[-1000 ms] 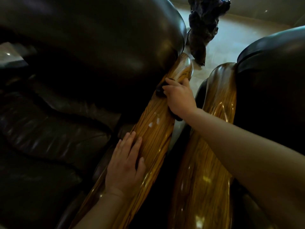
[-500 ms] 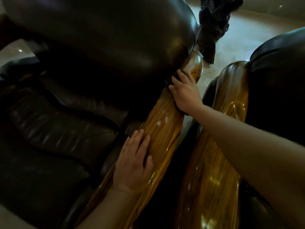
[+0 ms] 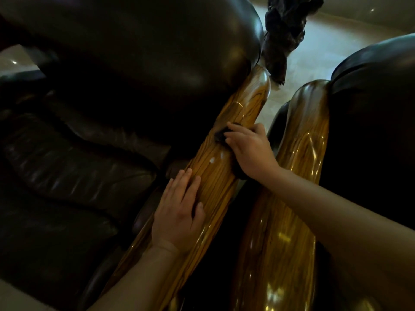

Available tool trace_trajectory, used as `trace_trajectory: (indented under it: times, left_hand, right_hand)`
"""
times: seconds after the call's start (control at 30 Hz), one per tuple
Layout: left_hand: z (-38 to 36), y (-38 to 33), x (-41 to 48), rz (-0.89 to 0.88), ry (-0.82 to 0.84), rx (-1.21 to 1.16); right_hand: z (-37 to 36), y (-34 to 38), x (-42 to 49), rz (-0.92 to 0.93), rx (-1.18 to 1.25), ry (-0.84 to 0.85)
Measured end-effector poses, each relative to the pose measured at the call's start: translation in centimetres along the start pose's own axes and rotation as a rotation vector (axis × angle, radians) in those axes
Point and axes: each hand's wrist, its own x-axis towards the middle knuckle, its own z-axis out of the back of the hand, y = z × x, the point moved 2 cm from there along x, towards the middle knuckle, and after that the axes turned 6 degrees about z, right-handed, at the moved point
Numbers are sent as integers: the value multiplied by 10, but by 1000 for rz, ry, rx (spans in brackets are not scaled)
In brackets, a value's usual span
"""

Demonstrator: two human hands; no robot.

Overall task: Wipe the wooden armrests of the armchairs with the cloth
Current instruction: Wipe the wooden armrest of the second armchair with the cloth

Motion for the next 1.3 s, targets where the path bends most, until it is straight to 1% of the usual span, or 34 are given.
trace_trajectory:
  times: [0.07, 0.13, 0.2, 0.23, 0.27, 0.33, 0.4, 0.47, 0.5, 0.53, 0.6, 0.67, 0.73, 0.83, 0.9, 0.97, 1.0, 1.07, 1.1, 1.17, 1.2, 1.23, 1.3]
  left_hand:
    - [-1, 0, 0, -3, -6, -4]
    - [-1, 0, 0, -8, -8, -7]
    - [-1, -1, 1, -6, -15, -17]
    - [-1, -1, 0, -1, -18, -21]
    - [-1, -1, 0, 5, -19, -23]
    - [0, -2, -1, 11, -21, -30]
    - [1, -2, -1, 6, -21, -33]
    - [1, -1, 0, -2, -15, -25]
    - [1, -1, 0, -2, -12, -21]
    - [1, -1, 0, -2, -7, -18]
    - [1, -2, -1, -6, 1, -15]
    - [0, -1, -1, -6, -4, -7]
    - [-2, 1, 0, -5, -14, -3]
    - [-4, 1, 1, -13, -31, -5]
    - [-4, 1, 1, -6, -33, 0]
    - [-3, 1, 1, -4, -27, -1]
    - [-3, 1, 0, -6, -21, -4]
    - [-2, 1, 0, -15, -14, -8]
    - [-2, 1, 0, -18, -13, -8]
    - [-1, 1, 0, -14, -11, -9]
    - [-2, 1, 0, -12, -11, -11]
    - [-2, 1, 0, -10, -15, -12]
    - [-3, 1, -1, -6, -26, -12]
  right_hand:
    - [1, 1, -12, 125, -26, 39]
    - [4, -1, -7, 202, -111, 93]
    - [8, -4, 9, 261, -207, 70]
    - [9, -5, 19, 262, -263, 66]
    - [9, -5, 28, 218, -305, 96]
    - [9, -5, 46, 17, -251, 157]
    - [15, -2, 54, -194, -163, 124]
    - [19, 9, 42, -374, 113, 43]
    - [17, 19, 30, -418, 213, 4]
    - [12, 30, 14, -411, 202, -19]
    - [-3, 53, -24, -314, 39, -53]
    - [-15, 59, -44, -253, -78, -108]
    - [-19, 47, -35, -302, -107, -191]
    - [-17, 23, 0, -463, -76, -216]
    - [-15, 15, 15, -536, -1, -229]
    - [-13, 15, 13, -592, 68, -235]
    - [-14, 18, 5, -618, 112, -204]
    - [-18, 32, -21, -604, 192, -118]
    - [-22, 42, -36, -553, 187, -88]
    - [-28, 52, -52, -440, 92, -84]
    - [-27, 48, -49, -422, 64, -123]
    - [-27, 39, -39, -453, 60, -166]
    - [-27, 13, -12, -588, 129, -236]
